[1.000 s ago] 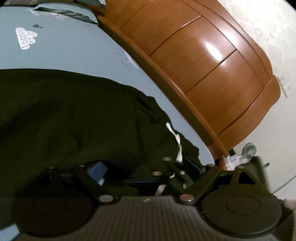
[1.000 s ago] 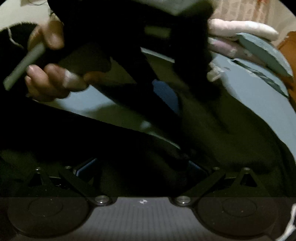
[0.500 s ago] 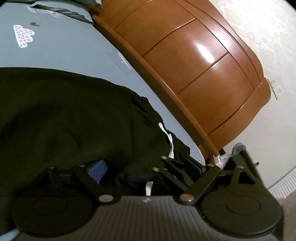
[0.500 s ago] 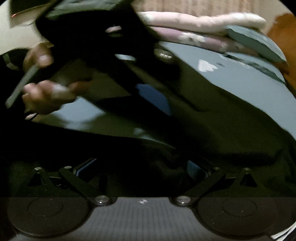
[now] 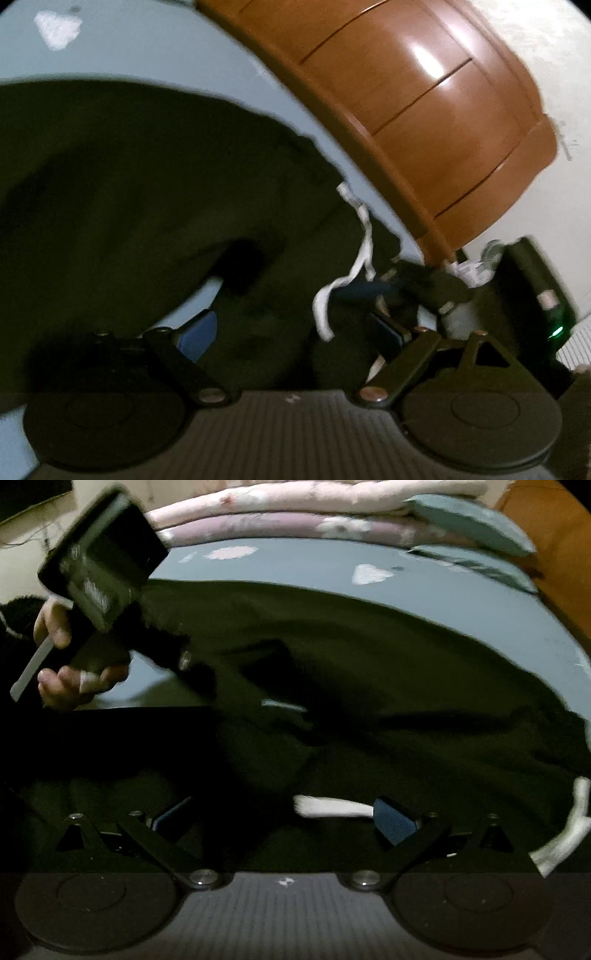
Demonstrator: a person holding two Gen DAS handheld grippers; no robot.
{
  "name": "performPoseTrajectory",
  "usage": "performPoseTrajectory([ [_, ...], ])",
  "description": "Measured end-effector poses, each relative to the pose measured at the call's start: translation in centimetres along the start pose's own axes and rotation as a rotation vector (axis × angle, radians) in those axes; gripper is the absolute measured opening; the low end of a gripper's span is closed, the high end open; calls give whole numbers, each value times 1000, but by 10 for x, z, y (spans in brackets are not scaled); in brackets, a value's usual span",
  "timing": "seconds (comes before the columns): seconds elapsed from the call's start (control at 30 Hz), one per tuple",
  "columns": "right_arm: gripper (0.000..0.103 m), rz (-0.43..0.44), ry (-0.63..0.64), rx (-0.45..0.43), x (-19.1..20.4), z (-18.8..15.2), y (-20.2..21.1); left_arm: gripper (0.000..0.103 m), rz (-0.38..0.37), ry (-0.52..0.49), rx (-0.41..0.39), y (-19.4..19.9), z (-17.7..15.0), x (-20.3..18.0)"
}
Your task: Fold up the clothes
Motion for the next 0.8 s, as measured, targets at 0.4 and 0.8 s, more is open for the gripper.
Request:
performPoseTrajectory([
  [0.4,38,-35,12,-148,-27,83,-17,88,170,-63,-115,67,0,9],
  [0.8,38,-26,137,34,4,55,-64,88,310,10,-165,104,-4,46],
])
Point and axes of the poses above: each gripper's, at about its wrist camera, not at the fingertips, and y roughly against the way its jaws point, x to its left, z to its top, the point moved 7 cm from there along -y, roughly the way its jaws point, and after that the axes turned 2 degrees about -y, right-handed, at the moved point
